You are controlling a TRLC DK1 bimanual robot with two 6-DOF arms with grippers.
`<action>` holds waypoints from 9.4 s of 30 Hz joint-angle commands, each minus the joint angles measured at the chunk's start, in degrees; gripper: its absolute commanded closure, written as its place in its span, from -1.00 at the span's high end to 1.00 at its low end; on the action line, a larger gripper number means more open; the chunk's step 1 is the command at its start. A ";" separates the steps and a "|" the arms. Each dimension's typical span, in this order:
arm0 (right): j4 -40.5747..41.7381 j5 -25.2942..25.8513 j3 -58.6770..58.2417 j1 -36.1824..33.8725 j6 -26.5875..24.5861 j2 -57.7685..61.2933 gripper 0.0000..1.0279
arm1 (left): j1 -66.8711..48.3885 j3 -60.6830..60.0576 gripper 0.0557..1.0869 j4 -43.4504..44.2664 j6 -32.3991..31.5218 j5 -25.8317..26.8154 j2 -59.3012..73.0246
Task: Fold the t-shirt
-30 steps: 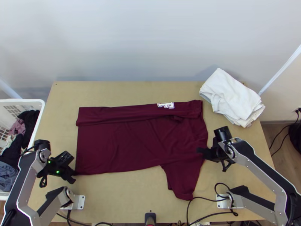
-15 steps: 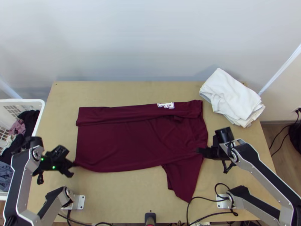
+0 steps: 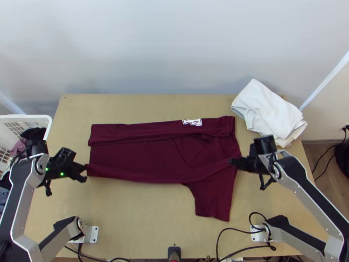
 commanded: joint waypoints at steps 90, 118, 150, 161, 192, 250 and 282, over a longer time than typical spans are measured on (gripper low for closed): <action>-2.15 -15.23 59.85 -3.44 12.37 20.99 0.93 | 4.58 20.61 0.81 17.36 -26.09 13.93 41.06; -6.98 -15.23 64.07 -4.40 11.41 20.55 0.93 | -2.02 20.96 0.81 17.45 -25.91 4.52 41.41; -5.57 -15.23 58.18 -3.61 11.06 19.75 0.93 | 3.43 22.89 0.81 13.32 -19.59 -1.37 39.30; -5.49 -15.15 59.23 -3.88 10.88 19.67 0.93 | 0.36 25.18 0.81 13.67 -25.12 1.45 47.04; -4.17 -15.15 54.49 -5.72 9.47 18.44 0.93 | 15.39 38.19 -0.92 -9.27 -20.64 9.00 37.63; 4.27 -10.31 23.38 -0.54 8.77 7.98 0.93 | -52.38 82.31 0.93 9.10 -65.38 1.18 62.68; -7.16 17.20 60.47 25.22 3.67 56.23 0.93 | -23.20 76.07 0.93 -4.43 -54.57 -6.29 37.02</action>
